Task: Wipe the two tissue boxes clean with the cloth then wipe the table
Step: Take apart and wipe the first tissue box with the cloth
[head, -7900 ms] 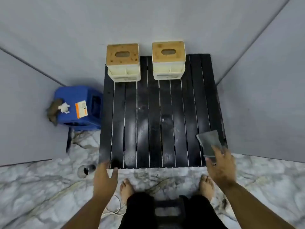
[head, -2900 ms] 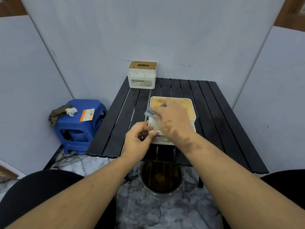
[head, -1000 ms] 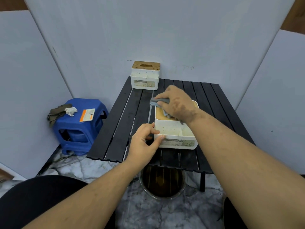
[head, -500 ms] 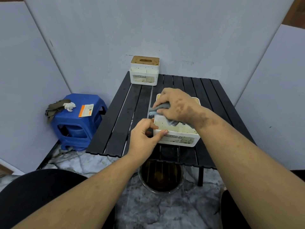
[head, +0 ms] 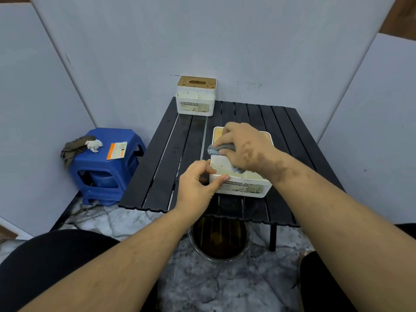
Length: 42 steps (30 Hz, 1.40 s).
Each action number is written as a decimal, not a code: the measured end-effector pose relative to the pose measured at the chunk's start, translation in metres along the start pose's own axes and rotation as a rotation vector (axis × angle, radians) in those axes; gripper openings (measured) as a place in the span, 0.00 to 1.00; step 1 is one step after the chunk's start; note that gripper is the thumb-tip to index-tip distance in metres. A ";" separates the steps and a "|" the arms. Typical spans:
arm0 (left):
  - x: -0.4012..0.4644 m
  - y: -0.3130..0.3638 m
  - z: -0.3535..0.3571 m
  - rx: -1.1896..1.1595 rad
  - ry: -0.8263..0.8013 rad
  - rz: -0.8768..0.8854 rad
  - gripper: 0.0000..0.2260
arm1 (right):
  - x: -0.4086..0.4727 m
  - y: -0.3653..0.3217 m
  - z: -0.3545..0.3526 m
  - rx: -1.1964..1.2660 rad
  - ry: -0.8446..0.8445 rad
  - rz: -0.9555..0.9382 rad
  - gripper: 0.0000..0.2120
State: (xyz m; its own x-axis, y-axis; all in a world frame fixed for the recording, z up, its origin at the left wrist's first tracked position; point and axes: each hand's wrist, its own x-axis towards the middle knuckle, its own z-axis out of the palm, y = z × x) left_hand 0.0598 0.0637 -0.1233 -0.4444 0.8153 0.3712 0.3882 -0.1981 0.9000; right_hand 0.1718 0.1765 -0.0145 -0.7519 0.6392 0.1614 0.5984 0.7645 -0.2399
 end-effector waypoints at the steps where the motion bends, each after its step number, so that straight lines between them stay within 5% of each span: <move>1: 0.000 0.000 0.000 0.006 0.001 0.007 0.12 | -0.005 0.000 -0.002 -0.005 -0.001 -0.023 0.11; 14: 0.002 0.002 -0.001 0.104 -0.022 -0.001 0.14 | 0.052 0.006 -0.012 -0.086 0.031 0.214 0.10; 23: 0.004 0.002 0.000 0.189 -0.041 0.001 0.14 | -0.009 0.077 -0.033 -0.042 0.021 0.334 0.09; 33: -0.002 0.004 0.001 0.204 -0.021 0.018 0.14 | -0.047 0.051 -0.006 0.069 0.113 0.289 0.06; 42: 0.001 0.005 -0.003 0.209 -0.036 0.052 0.16 | -0.023 -0.005 0.013 0.064 0.130 0.023 0.10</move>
State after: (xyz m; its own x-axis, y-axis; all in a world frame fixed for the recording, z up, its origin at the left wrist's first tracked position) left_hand 0.0587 0.0613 -0.1177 -0.3913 0.8266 0.4044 0.5706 -0.1268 0.8114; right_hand 0.1822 0.1566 -0.0293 -0.6935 0.6653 0.2766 0.5930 0.7451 -0.3053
